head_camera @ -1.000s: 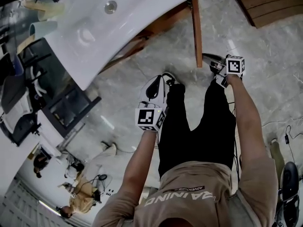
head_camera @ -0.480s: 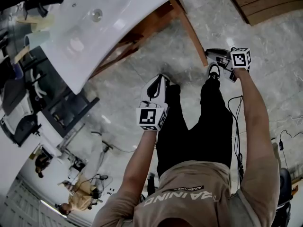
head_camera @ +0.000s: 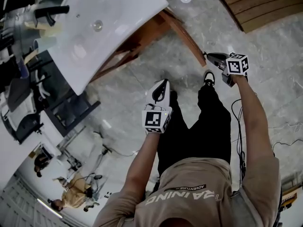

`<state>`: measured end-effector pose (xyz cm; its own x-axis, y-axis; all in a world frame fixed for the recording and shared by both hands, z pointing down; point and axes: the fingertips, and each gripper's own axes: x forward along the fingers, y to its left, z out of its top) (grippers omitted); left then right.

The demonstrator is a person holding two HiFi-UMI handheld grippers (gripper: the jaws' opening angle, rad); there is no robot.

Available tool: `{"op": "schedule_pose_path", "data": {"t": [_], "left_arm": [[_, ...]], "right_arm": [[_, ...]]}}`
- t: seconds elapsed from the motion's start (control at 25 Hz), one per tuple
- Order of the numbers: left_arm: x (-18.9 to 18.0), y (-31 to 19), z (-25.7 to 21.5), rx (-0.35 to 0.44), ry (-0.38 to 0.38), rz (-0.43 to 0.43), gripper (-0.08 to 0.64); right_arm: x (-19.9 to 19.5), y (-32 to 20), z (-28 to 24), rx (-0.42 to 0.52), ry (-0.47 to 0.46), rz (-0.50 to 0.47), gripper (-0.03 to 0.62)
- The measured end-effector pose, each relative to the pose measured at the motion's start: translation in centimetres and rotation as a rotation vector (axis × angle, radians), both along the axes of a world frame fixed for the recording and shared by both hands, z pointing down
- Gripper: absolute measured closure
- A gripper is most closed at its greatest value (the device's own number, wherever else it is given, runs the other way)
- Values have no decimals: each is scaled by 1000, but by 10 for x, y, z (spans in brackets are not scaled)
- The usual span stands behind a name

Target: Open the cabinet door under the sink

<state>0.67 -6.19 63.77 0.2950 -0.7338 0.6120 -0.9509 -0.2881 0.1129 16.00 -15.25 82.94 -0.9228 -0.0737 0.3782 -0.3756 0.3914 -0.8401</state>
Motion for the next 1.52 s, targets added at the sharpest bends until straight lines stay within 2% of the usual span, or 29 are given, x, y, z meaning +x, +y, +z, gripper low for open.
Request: {"op": "schedule_pose_path", "data": {"t": [0.04, 0.2, 0.28, 0.44, 0.56, 0.72, 0.88, 1.08, 1.2, 1.36, 1.44, 1.52], "left_arm": [[5, -2, -4, 5, 1, 0, 543], [21, -2, -28, 27, 5, -12, 543], [27, 6, -44, 34, -1, -11, 543], [30, 21, -80, 72, -27, -31, 543], [23, 29, -109, 102, -29, -52, 543], [12, 56, -144, 132, -28, -57, 542], [-10, 69, -182, 196, -29, -114, 543], [-42, 64, -228, 302, 1, -218, 542], [-63, 74, -256, 339, 8, -271, 541], [-86, 83, -288, 383, -19, -288, 543], [-101, 82, -303, 418, -29, -299, 542], [-114, 83, -321, 460, -32, -312, 542]], "right_arm": [[5, 3, -2, 25, 37, 7, 591], [39, 15, -16, 121, 208, 110, 591], [58, 31, -31, 137, 258, 156, 591], [82, 57, -76, 145, 283, 207, 591], [78, 70, -120, 203, 275, 178, 591], [52, 105, -185, 295, 262, 69, 591], [3, 123, -247, 413, 199, -30, 591], [-58, 99, -340, 708, 156, -130, 591], [-83, 99, -395, 858, 135, -160, 591], [-104, 100, -447, 1005, 123, -180, 591], [-113, 95, -467, 1040, 113, -164, 591], [-120, 93, -486, 1030, 80, -130, 591]]}}
